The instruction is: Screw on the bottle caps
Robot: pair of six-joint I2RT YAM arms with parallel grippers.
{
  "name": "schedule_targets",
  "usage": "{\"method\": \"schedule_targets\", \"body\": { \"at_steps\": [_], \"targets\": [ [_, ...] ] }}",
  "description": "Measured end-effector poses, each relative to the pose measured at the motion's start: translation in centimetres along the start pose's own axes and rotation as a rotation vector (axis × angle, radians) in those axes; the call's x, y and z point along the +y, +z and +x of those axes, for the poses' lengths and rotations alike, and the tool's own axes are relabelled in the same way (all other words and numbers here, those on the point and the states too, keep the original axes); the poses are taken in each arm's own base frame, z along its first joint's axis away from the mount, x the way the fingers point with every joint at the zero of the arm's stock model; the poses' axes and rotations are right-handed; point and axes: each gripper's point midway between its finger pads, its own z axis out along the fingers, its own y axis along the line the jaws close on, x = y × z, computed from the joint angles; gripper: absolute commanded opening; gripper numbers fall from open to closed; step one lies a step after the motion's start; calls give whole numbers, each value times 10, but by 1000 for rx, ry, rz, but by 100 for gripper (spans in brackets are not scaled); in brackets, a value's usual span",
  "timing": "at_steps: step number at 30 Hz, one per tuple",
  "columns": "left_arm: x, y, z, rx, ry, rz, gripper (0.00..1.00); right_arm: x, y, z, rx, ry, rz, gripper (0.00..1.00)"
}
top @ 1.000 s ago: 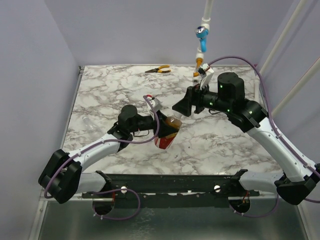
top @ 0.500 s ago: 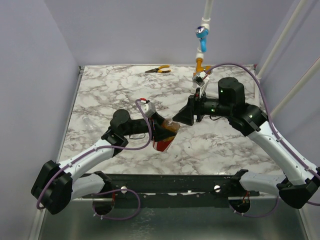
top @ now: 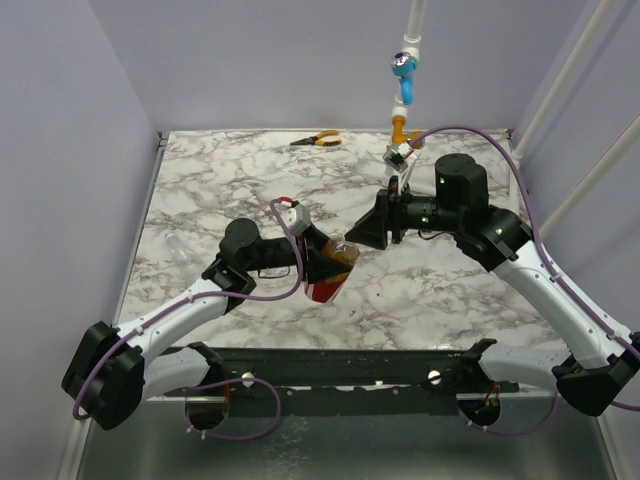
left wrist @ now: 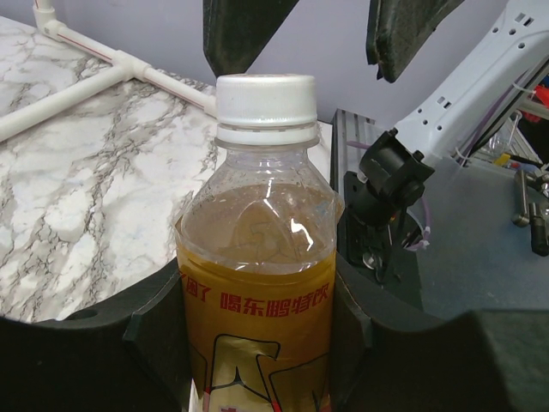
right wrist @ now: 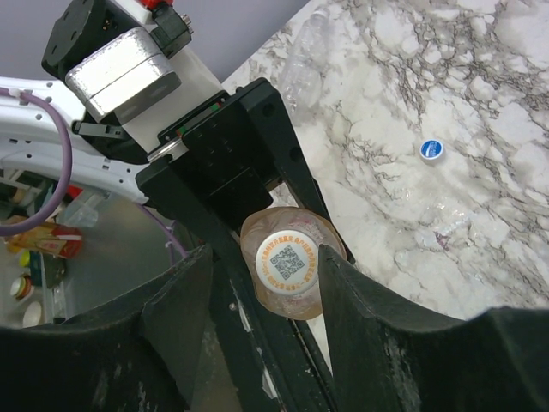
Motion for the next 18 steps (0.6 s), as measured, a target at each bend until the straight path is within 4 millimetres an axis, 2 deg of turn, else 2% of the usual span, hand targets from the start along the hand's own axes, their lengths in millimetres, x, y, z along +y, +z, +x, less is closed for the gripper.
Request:
{"method": "schedule_targets", "body": {
  "at_steps": [8,10,15,18],
  "targets": [
    [-5,-2,-7,-17,19,5,25,-5,3,2,10,8,12,57],
    [-6,-3,-9,-19,22,6,25,-5,4,2,11,10,14,55],
    [-6,-3,-9,-18,26,4,25,-3,4,2,12,17,4,27],
    [-4,-4,-9,-18,28,-2,25,-2,4,2,12,28,0,21]
  ]
}}
